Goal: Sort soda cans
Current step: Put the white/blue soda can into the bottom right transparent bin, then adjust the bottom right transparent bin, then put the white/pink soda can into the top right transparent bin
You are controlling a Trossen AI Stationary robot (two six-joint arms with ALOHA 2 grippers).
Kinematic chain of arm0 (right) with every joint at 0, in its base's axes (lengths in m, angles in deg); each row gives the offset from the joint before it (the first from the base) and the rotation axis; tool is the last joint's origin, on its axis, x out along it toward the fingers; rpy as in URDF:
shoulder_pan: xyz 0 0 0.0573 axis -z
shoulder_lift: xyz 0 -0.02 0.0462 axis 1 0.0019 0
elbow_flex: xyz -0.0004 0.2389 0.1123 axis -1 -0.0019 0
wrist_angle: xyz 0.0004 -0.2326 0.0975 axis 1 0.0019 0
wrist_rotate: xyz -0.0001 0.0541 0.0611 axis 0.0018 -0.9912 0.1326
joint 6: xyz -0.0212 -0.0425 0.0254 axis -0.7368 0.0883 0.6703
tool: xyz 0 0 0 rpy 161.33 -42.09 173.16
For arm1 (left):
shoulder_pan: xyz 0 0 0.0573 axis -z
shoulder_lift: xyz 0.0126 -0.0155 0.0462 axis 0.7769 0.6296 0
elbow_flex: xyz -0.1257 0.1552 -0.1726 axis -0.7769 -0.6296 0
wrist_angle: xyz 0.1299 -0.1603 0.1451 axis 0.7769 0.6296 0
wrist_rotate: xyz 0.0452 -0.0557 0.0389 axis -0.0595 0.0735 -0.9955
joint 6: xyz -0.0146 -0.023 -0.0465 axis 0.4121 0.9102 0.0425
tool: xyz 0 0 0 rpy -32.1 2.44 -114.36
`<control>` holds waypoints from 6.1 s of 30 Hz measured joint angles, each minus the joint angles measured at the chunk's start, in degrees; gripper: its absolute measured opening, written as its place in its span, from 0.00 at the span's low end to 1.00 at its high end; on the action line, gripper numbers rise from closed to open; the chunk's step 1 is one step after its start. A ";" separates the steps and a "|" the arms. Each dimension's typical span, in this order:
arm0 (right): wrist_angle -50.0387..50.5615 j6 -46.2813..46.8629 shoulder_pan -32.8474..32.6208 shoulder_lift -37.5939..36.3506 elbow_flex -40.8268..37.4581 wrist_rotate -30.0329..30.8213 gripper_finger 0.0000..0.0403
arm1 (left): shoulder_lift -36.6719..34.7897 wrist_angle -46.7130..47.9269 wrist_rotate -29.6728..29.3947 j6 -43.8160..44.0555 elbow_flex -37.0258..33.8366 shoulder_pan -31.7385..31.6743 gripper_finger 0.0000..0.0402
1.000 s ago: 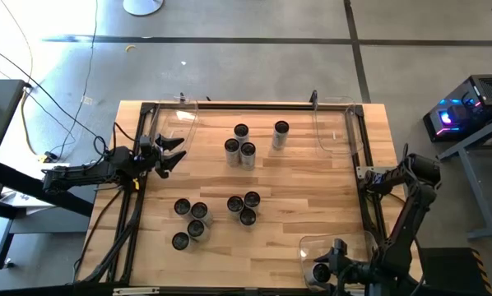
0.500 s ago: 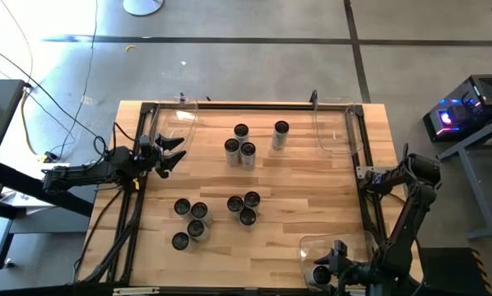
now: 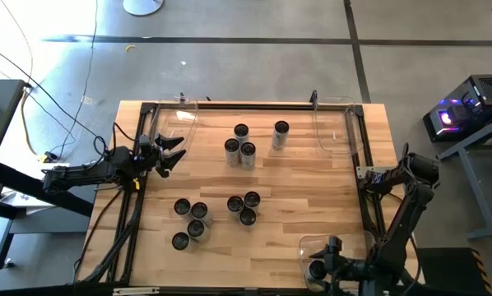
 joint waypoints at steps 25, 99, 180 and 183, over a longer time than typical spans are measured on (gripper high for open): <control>-3.38 -3.85 1.43 -1.62 0.85 -3.52 0.75 | -0.01 -0.01 -0.06 0.01 0.00 -0.02 0.81; 0.49 -40.72 28.18 -11.52 -13.53 -43.53 0.16 | -0.01 0.29 0.40 1.51 0.00 -0.01 0.81; 10.29 -37.85 28.50 -11.69 -9.40 -38.73 0.49 | -0.02 -3.24 0.20 -0.02 0.00 0.00 0.81; 12.02 -38.50 28.93 -11.69 -8.21 -38.66 0.50 | -0.01 -3.47 0.20 -0.60 0.01 -0.02 0.81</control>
